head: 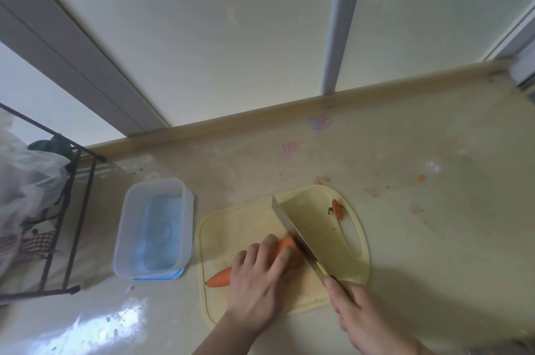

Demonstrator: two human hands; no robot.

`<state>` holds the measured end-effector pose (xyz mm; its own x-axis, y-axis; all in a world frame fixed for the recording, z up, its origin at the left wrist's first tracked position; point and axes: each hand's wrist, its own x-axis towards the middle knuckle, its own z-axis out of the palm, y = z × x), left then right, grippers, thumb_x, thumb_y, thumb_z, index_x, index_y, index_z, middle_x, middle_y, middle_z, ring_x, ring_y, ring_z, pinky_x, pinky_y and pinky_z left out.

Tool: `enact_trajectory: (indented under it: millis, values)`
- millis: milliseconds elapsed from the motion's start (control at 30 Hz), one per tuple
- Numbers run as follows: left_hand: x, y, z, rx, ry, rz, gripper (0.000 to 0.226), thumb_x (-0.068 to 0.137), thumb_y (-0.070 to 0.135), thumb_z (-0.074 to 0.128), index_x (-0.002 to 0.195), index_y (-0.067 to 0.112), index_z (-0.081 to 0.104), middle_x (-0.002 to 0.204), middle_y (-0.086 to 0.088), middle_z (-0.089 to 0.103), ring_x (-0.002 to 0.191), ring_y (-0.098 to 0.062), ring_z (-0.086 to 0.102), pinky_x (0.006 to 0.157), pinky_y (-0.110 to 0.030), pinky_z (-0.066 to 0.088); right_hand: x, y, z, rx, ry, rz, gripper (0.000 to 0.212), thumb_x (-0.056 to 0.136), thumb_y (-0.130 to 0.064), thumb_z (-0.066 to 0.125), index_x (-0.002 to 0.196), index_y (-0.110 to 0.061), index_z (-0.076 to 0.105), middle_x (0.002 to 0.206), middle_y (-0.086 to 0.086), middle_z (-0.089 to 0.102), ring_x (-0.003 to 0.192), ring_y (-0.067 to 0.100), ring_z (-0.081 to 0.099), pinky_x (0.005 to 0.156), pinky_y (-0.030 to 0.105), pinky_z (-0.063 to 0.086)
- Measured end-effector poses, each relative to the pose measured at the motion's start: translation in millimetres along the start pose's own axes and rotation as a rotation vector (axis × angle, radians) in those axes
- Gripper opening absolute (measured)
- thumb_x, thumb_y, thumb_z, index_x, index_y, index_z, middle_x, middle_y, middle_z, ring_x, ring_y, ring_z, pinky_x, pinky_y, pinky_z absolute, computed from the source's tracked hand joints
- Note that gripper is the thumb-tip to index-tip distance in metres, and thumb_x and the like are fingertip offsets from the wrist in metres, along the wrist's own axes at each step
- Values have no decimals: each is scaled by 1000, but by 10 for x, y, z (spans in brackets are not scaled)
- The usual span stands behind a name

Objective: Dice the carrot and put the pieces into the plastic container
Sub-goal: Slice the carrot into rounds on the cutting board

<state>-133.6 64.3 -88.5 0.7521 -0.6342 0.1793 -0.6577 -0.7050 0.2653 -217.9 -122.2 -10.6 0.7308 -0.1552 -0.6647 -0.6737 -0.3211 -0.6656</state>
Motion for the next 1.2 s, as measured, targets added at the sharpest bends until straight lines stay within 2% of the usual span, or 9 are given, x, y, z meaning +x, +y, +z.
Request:
enact_trajectory:
  millis: [400,633,833,900,967,1000,1033,1100,1200]
  values:
    - [-9,-78,61,-35,0,76,63,72,23,77,129,21,50,126,-11,61,86,-32,61,68,-40,50,-411,-146,33,-229,116,-56,40,96,-52,38,69,-22,38,60,-44,45,69,-13,49,63,9,39]
    - [-28,-85,100,-57,-3,75,77,60,18,85,129,22,51,130,-7,55,88,-29,59,70,-38,47,-380,-104,166,-130,260,-52,46,93,-54,42,66,-18,39,59,-32,51,68,-5,51,59,13,37]
    - [-22,-63,87,-43,71,87,49,81,26,67,127,23,51,129,-5,54,87,-28,57,68,-39,48,-353,-60,271,2,345,-109,41,83,-65,38,61,-31,45,47,-15,50,57,-3,51,58,14,37]
    - [-32,-75,100,-40,63,80,49,81,27,66,128,23,51,130,-5,53,88,-28,57,70,-39,47,-313,-67,360,78,338,-135,53,83,-68,42,52,-26,45,39,-8,47,56,-14,50,94,13,8]
    - [-30,-74,105,-35,57,81,51,79,26,69,127,23,51,131,-5,53,89,-28,57,71,-38,46,-279,15,424,162,411,-162,64,76,-81,40,41,-28,41,34,0,42,52,-17,50,91,39,-22]
    - [-27,-70,108,-33,61,84,47,81,27,67,125,23,51,130,-5,53,89,-28,57,70,-38,46,-303,9,402,132,421,-135,76,73,-89,29,45,-21,49,40,1,46,51,-8,53,95,11,4]
    - [-25,-64,111,-34,67,86,43,84,27,65,124,22,52,129,-5,54,88,-28,57,69,-38,47,-313,33,404,55,444,-124,86,68,-95,19,49,-18,54,46,2,50,51,1,54,72,18,40]
    - [-21,-58,120,-40,70,84,43,84,25,69,123,21,52,129,-5,55,87,-28,58,69,-38,48,-322,-30,292,-28,396,-77,86,64,-96,16,55,-19,53,53,3,53,54,8,53,55,19,41]
    - [-23,-85,130,-37,41,80,56,77,24,80,126,21,52,130,-4,55,88,-27,59,68,-38,47,-233,-115,158,-144,204,-28,55,89,-64,33,71,-19,58,64,4,58,72,7,56,66,20,42]
